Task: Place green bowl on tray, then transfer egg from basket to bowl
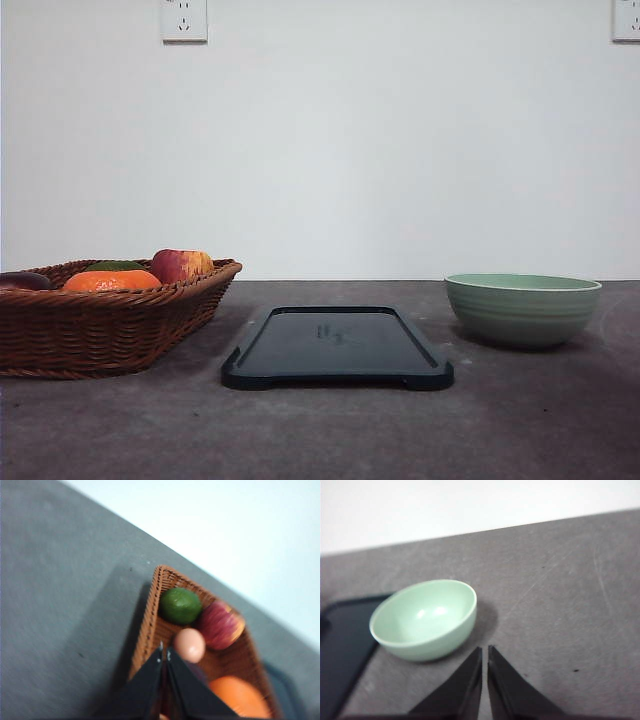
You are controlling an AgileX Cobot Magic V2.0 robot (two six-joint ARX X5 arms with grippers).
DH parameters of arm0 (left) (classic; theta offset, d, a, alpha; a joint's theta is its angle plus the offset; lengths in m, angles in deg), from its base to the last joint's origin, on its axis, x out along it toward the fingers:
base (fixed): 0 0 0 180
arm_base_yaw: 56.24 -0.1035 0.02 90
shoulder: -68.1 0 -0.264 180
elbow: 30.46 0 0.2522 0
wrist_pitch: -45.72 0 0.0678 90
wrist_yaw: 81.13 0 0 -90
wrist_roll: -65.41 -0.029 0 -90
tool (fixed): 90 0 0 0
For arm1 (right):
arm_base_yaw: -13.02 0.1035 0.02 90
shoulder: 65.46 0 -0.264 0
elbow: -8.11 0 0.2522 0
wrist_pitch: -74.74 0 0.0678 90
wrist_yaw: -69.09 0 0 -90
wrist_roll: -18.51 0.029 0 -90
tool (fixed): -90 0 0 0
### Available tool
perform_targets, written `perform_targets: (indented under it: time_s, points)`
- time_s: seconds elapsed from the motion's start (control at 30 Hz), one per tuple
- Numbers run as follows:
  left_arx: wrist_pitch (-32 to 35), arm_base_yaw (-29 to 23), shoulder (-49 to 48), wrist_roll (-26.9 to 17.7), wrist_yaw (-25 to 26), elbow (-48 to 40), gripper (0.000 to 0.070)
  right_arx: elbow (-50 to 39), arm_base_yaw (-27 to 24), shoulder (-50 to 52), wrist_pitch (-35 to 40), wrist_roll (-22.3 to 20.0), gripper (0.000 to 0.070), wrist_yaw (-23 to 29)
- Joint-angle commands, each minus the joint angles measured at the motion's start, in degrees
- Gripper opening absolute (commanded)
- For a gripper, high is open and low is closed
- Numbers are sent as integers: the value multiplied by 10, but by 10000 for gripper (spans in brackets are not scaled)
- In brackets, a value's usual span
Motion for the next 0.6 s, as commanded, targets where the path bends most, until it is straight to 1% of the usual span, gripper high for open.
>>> perform_targets:
  time_s: [0.0, 0.07, 0.1, 0.17, 0.23, 0.33, 0.4, 0.47, 0.5, 0.57]
  points:
    - [8, 0, 0, 105, 0, -11, 0, -2, 0, 0, 16, 69, 12, 2]
    - [19, 0, 0, 95, 0, -10, 0, -2, 0, 0, 41, 68, 10, 2]
    - [31, 0, 0, 74, 0, -10, 0, -2, 0, 0, 57, 68, 10, 2]
    - [60, 0, 0, 14, 0, -10, 0, -2, 0, 0, 94, 67, 10, 2]
    - [99, 0, 0, -35, 0, -10, 0, -2, 0, 0, 138, 67, 10, 2]
    - [164, 0, 0, -86, 0, -10, 0, -2, 0, 0, 209, 58, 9, 5]
    - [204, 0, 0, -110, 0, -10, 0, -2, 0, 0, 252, 43, 9, 10]
    - [234, 0, 0, -120, -1, -6, 0, -1, 0, 0, 283, 24, 9, 18]
    - [244, 0, 0, -121, -2, -3, 0, 0, 0, 0, 294, 14, 9, 19]
    - [246, 0, 0, -124, -3, 9, 0, 9, 0, -1, 290, 3, 9, 20]
